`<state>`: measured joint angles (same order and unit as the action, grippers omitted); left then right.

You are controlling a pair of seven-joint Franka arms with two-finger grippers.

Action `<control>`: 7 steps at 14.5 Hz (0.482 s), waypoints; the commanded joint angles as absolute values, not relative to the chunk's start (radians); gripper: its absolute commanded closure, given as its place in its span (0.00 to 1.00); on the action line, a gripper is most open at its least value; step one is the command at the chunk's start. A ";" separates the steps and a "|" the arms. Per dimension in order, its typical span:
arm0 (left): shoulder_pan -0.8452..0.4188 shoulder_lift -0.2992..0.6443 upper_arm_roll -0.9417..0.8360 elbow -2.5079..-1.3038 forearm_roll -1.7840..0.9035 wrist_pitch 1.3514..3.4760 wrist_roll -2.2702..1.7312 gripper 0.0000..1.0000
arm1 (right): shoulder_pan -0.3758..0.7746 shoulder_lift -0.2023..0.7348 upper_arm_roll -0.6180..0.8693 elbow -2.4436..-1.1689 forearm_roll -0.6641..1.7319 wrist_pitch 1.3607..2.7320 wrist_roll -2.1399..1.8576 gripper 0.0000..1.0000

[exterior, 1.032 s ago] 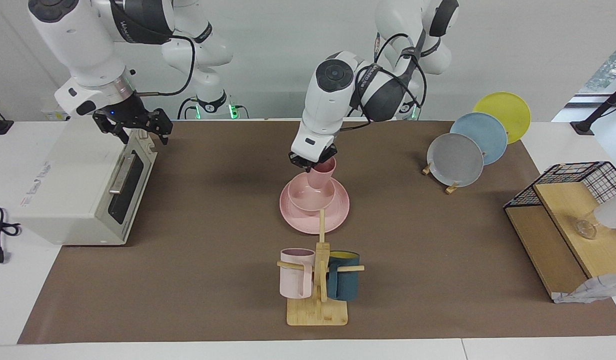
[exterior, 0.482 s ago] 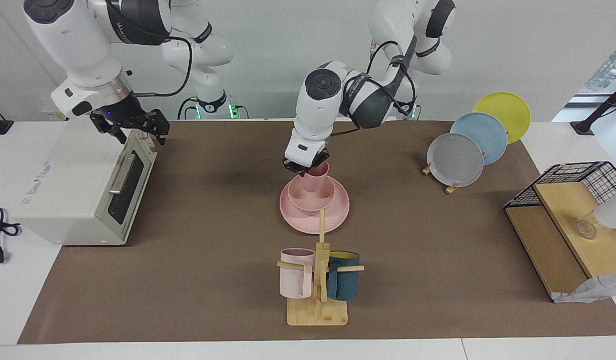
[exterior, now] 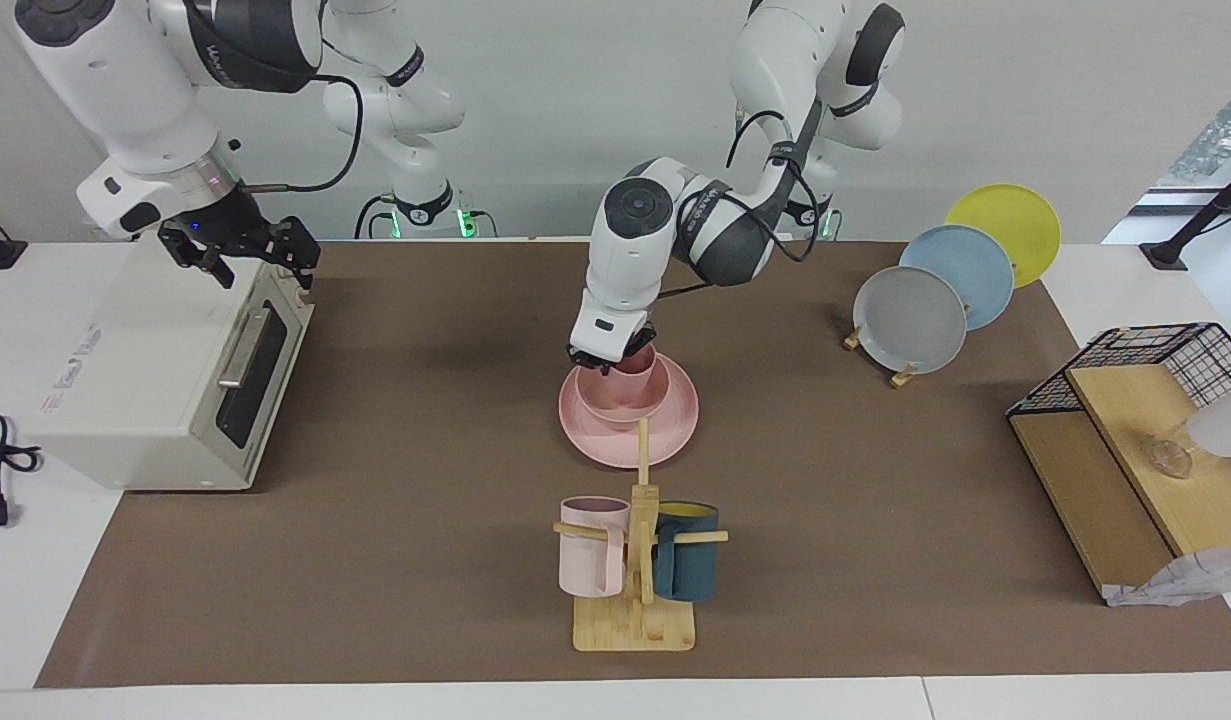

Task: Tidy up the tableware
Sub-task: 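Carry the pink cup with the left gripper over the bowl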

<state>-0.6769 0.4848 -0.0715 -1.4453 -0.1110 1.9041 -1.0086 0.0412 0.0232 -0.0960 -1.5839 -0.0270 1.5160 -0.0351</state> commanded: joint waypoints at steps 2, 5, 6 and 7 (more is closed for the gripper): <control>-0.698 0.469 -0.058 -1.482 -0.094 1.947 -1.043 1.00 | 0.005 0.017 -0.054 -1.586 -0.012 1.525 -0.061 0.00; -0.701 0.465 -0.057 -1.509 -0.094 1.977 -1.043 1.00 | 0.005 0.017 -0.052 -1.586 -0.014 1.525 -0.063 0.00; -0.704 0.465 -0.057 -1.511 -0.092 1.977 -1.043 1.00 | 0.005 0.017 -0.052 -1.585 -0.015 1.523 -0.063 0.00; -0.704 0.465 -0.057 -1.511 -0.091 1.977 -1.042 0.67 | 0.005 0.017 -0.051 -1.583 -0.014 1.523 -0.063 0.00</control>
